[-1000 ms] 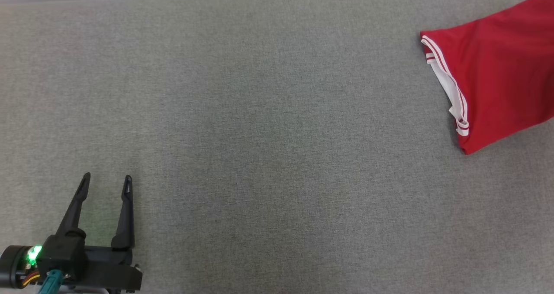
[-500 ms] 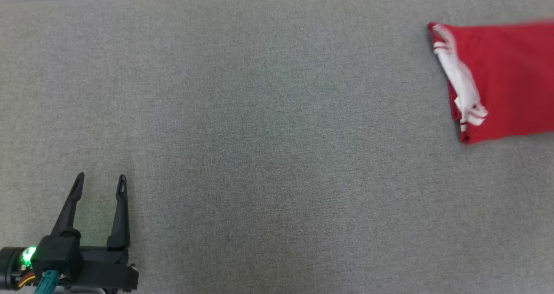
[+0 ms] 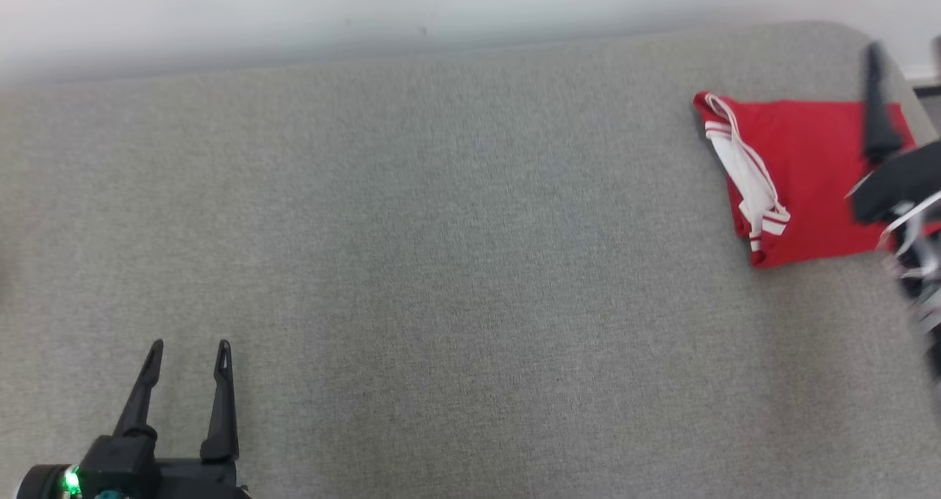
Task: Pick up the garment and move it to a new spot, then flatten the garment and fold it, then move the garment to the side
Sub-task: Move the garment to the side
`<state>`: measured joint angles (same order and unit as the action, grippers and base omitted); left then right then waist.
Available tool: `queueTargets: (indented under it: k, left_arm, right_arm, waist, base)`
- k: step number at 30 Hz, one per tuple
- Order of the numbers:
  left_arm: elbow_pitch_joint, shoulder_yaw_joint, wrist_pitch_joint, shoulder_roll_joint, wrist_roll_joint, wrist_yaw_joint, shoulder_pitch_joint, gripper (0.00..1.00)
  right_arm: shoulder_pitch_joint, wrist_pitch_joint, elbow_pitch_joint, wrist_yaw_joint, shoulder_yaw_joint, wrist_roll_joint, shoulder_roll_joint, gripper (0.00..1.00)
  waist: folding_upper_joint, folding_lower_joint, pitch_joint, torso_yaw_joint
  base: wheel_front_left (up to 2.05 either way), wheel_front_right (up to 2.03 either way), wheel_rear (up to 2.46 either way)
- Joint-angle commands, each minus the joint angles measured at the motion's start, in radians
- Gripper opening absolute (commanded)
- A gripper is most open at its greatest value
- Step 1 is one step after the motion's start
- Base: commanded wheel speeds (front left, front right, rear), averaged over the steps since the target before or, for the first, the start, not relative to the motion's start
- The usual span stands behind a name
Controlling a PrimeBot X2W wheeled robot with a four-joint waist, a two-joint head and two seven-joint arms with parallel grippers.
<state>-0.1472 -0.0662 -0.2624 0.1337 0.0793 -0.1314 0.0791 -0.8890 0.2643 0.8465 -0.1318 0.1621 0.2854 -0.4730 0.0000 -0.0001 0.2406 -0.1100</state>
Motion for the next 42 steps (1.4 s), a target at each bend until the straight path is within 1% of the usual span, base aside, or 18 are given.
queueTargets:
  k: [1,5,11,12,18,21,22,28,30,35,42]
  left_arm:
    - [-0.003,0.0,-0.002,0.0,-0.002,0.003,-0.015,1.0]
    - [-0.016,0.006,-0.002,-0.007,0.006,0.003,-0.032,1.0]
    - [-0.023,0.015,-0.002,-0.018,0.009,0.003,-0.042,1.0]
    - [-0.023,0.017,-0.002,-0.021,0.009,0.003,-0.046,1.0]
    - [-0.036,0.032,-0.002,-0.031,0.006,0.003,-0.066,1.0]
    - [-0.044,0.041,-0.002,-0.038,0.006,0.003,-0.077,1.0]
    - [-0.044,0.041,-0.002,-0.038,0.006,0.003,-0.077,1.0]
    - [-0.044,0.053,-0.002,-0.049,0.01,0.003,-0.086,1.0]
    - [-0.044,0.056,-0.002,-0.051,0.008,0.003,-0.087,1.0]
    - [-0.046,0.063,-0.002,-0.059,0.0,0.003,-0.089,1.0]
    - [-0.065,0.04,-0.002,-0.059,-0.017,0.006,-0.097,1.0]
  right_arm:
    - [0.058,0.001,-0.055,0.002,-0.026,-0.022,0.03,1.0]
    - [0.229,0.001,-0.223,0.002,-0.107,-0.068,0.12,1.0]
    - [0.46,0.001,-0.436,0.002,-0.18,-0.124,0.233,1.0]
    - [0.53,0.001,-0.498,0.002,-0.193,-0.147,0.268,1.0]
    - [0.71,0.001,-0.64,0.002,-0.204,-0.16,0.36,1.0]
    - [0.794,0.001,-0.687,0.002,-0.19,-0.165,0.384,1.0]
    - [0.794,0.001,-0.687,0.002,-0.19,-0.165,0.384,1.0]
    - [0.908,0.001,-0.737,0.002,-0.166,-0.176,0.416,1.0]
    - [0.925,0.001,-0.75,0.002,-0.166,-0.186,0.419,1.0]
    - [0.942,0.001,-0.781,0.002,-0.184,-0.167,0.422,1.0]
    - [0.952,0.001,-0.75,0.002,-0.185,-0.14,0.423,1.0]
  waist:
    - [0.0,0.0001,-0.054,0.01]
    - [0.0,0.0001,-0.091,0.027]
    - [0.0,0.0001,-0.131,0.063]
    - [0.0,0.0001,-0.145,0.075]
    - [0.0,0.0001,-0.19,0.1]
    - [0.0,0.0001,-0.216,0.11]
    - [0.0,0.0001,-0.216,0.11]
    - [0.0,0.0001,-0.237,0.118]
    - [0.0,0.0001,-0.24,0.12]
    - [0.0,0.0001,-0.243,0.121]
    - [0.0,0.0001,-0.258,0.121]
  base:
    - [0.0,0.0,0.0]
    - [0.0,0.0,0.0]
    - [0.0,0.0,0.0]
    - [0.0,0.0,0.0]
    - [0.0,0.0,0.0]
    - [0.0,0.0,0.0]
    - [0.0,0.0,0.0]
    - [0.0,0.0,0.0]
    - [0.0,0.0,0.0]
    - [0.0,0.0,0.0]
    - [0.0,0.0,0.0]
